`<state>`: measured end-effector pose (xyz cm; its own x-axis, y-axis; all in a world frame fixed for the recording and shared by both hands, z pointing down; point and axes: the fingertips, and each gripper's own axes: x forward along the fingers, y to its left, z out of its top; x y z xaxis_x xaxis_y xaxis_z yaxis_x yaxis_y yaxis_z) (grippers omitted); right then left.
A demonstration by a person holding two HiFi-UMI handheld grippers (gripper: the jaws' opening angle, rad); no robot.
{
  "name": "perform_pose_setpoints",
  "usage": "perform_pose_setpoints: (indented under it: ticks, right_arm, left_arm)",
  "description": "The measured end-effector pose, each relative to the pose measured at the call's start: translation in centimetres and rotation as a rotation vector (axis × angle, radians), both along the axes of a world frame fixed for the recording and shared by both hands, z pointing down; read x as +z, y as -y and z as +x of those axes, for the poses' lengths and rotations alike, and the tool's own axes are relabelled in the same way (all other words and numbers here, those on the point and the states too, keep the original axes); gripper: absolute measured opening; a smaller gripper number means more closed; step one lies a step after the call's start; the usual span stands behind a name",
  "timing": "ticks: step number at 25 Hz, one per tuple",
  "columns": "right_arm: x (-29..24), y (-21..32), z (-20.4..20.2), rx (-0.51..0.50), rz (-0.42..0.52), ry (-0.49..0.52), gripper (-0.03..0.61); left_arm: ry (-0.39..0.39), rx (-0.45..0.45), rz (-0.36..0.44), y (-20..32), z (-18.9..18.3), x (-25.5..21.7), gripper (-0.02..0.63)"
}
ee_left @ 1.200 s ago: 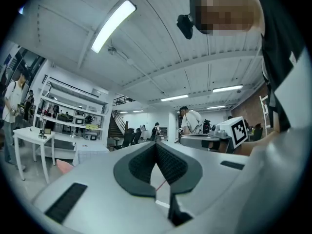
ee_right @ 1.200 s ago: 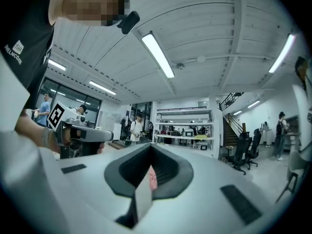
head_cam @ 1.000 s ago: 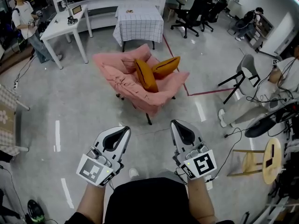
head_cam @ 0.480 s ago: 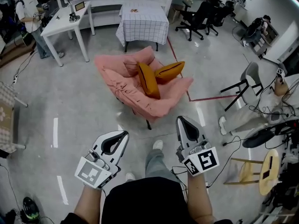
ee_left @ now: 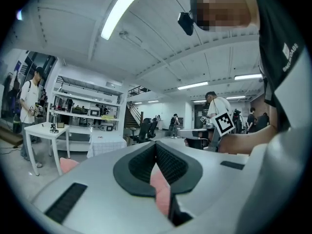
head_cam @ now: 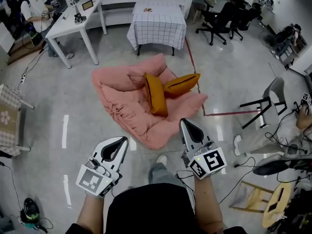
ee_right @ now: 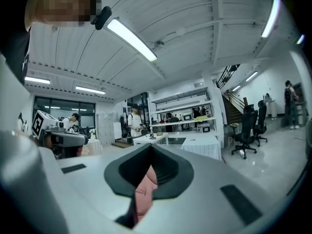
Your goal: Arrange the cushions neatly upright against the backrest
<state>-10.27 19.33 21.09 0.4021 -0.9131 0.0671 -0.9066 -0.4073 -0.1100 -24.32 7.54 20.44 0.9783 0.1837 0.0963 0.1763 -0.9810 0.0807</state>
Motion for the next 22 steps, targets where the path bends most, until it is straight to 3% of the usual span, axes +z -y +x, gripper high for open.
perform_pose_setpoints:
  ticks: [5, 10, 22]
  right_arm:
    - [2.0, 0.4, 6.8, -0.038, -0.007, 0.075, 0.003]
    - [4.8, 1.6, 11.0, -0.079, -0.048, 0.154, 0.003]
    - [8.8, 8.9, 14.3, -0.114, -0.172, 0.223, 0.003]
  left_arm:
    - [0.061, -0.072, 0.02, 0.2, 5.4, 1.1, 0.012]
    - [0.094, -0.15, 0.015, 1.3, 8.3, 2.3, 0.012]
    - [0.119, -0.19, -0.05, 7.1, 10.5, 4.0, 0.014]
